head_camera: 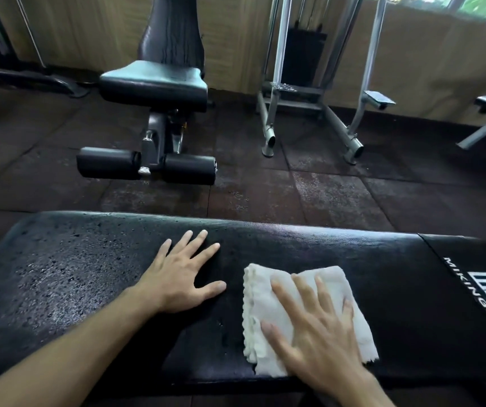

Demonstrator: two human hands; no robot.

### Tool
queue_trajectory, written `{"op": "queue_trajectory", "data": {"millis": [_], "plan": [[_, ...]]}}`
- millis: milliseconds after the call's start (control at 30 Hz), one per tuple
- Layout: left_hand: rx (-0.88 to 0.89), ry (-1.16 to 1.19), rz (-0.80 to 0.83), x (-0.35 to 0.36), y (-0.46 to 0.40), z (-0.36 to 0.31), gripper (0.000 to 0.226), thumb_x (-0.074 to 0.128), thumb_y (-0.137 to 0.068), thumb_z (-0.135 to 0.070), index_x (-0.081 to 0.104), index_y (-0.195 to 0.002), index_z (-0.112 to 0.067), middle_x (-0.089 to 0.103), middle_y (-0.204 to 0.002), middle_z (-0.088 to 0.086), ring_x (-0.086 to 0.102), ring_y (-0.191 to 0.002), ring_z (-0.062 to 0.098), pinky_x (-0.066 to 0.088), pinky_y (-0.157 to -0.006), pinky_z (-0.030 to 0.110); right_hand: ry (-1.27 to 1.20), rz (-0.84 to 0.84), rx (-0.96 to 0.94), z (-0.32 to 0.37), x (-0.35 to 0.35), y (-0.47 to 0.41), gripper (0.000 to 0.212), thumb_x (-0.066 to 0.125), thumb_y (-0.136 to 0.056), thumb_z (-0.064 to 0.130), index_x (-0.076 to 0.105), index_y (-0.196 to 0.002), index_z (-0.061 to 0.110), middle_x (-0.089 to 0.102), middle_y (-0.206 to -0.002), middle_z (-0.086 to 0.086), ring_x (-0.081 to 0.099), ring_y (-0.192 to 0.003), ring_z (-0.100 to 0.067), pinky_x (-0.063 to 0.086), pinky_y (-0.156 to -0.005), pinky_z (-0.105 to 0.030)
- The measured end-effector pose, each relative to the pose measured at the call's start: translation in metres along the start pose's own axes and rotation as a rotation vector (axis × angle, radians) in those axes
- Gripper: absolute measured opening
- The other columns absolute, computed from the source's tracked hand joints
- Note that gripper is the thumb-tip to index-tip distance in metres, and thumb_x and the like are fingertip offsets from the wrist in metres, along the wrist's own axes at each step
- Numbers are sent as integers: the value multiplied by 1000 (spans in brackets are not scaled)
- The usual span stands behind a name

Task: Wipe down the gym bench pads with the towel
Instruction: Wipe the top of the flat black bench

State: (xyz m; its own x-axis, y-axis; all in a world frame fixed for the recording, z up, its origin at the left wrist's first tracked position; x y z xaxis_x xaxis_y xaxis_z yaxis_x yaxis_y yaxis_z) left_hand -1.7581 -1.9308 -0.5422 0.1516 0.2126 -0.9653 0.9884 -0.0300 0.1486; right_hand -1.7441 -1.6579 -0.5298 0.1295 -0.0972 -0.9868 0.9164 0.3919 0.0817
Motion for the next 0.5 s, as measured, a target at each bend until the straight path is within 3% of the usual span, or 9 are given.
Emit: {"op": "queue_trajectory", "data": {"millis": [67,200,333,400,500], "plan": [[-4,-28,-7,3,10,-1,98,8,-69,-93,0,-155,-46,-17,-163,-12,-19,-150,13,-10,-121,46,6,35,17,-1,0,-6,84,-5,-74,93,-4,-151,61,0,-168,18,-4,-157,-25,5,-115,-73],[-36,-27,9,0,19,7,99,8,-69,-94,-1,-155,-45,-16,-164,-11,-17,-150,14,-8,-121,49,14,52,37,4,-6,-49,79,14,-81,91,-1,-151,57,-2,-169,14,-3,-156,-28,3,-113,-77],[-8,-33,24,0,34,9,97,16,-72,-91,-2,-155,-44,-18,-164,-11,-18,-150,14,-8,-121,48,42,6,20,7,2,-24,79,3,-81,89,1,-152,56,5,-167,15,-1,-156,-27,5,-115,-76],[-3,-30,30,2,46,10,95,24,-77,-89,-2,-155,-43,-20,-163,-12,-20,-149,14,-10,-121,47,53,-5,-10,15,5,4,78,3,-84,88,13,-153,55,18,-166,12,13,-155,-31,13,-112,-78],[-6,-19,31,4,61,14,93,28,-80,-87,-5,-155,-44,-23,-162,-13,-24,-148,12,-14,-120,45,62,0,-29,24,11,31,74,20,-91,84,35,-153,47,39,-159,5,36,-147,-36,28,-102,-81]]}}
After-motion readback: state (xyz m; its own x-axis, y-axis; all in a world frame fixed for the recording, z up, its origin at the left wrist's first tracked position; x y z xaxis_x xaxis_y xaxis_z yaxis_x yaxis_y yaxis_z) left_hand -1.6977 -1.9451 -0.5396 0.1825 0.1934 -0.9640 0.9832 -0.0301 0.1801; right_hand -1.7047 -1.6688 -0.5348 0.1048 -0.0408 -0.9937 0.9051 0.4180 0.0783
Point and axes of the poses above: each hand's wrist, its own y-axis away from the middle knuckle, its own x-axis out of the palm, z = x × y, the point moved 3 cm from there along -y, towards the middle knuckle
